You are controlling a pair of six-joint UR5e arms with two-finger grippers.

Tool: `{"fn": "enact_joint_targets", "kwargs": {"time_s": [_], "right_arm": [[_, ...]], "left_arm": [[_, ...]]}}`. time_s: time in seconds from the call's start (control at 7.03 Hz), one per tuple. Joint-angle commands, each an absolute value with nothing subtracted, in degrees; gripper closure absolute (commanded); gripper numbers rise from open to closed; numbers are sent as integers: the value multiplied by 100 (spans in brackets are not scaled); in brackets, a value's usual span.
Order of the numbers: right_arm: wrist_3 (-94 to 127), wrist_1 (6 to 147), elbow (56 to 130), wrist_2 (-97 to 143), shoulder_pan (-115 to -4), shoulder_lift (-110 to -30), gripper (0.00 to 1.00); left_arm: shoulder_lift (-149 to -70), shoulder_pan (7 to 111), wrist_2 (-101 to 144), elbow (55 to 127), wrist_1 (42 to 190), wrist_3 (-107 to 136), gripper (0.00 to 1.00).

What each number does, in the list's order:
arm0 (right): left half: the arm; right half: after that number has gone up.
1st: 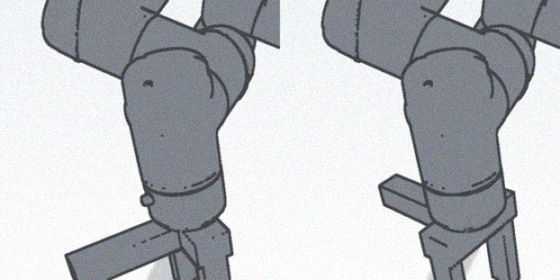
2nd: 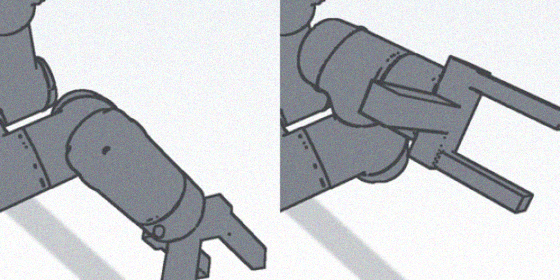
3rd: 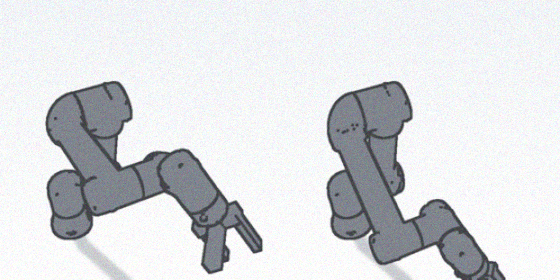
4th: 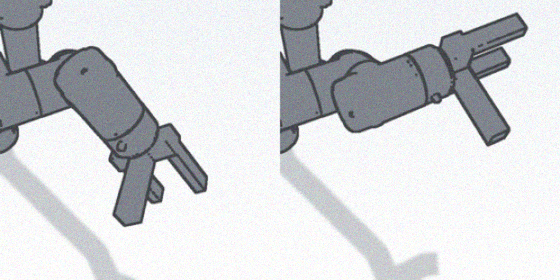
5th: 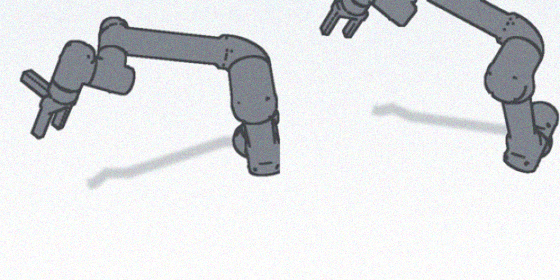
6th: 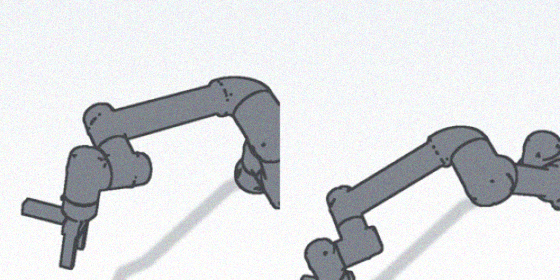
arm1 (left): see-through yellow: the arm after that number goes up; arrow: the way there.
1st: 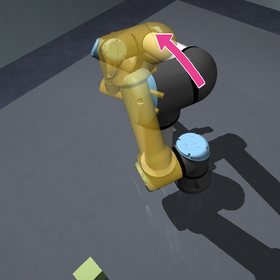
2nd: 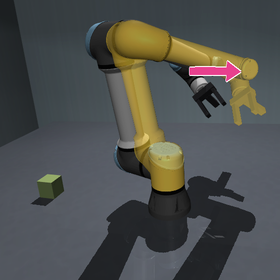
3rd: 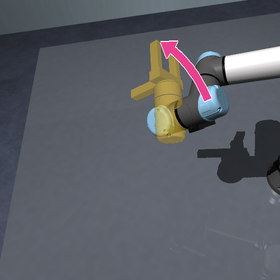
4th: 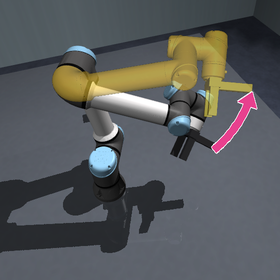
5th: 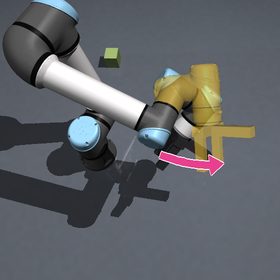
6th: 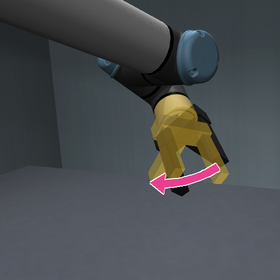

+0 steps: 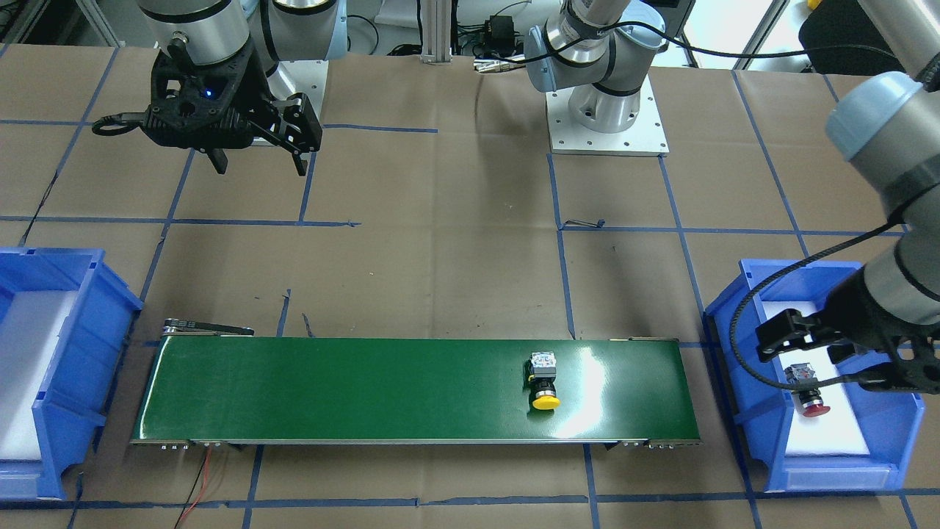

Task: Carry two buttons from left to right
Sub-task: 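Return the left gripper to the bin above the red button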

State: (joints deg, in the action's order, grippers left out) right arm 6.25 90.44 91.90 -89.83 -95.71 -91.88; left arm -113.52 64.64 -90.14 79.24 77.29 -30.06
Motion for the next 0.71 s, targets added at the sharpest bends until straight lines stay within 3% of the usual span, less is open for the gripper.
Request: {"fn": "enact_joint_targets", "kwargs": {"time_s": [0.0, 0.28, 0.57], "right_arm": [[624, 9053, 9193, -8982, -9571, -9185, 0], [624, 9044, 9202, -8982, -9571, -9185, 0], [624, 9044, 9193, -8991, -9571, -9193, 0]], "left_arm": [[-11513, 6223, -9000, 8076, 7315, -3356, 0], [-11864, 6083, -8974, 8130, 6927, -3454, 1], [-11900, 6065, -8974, 8627, 6184, -3463, 1]]}}
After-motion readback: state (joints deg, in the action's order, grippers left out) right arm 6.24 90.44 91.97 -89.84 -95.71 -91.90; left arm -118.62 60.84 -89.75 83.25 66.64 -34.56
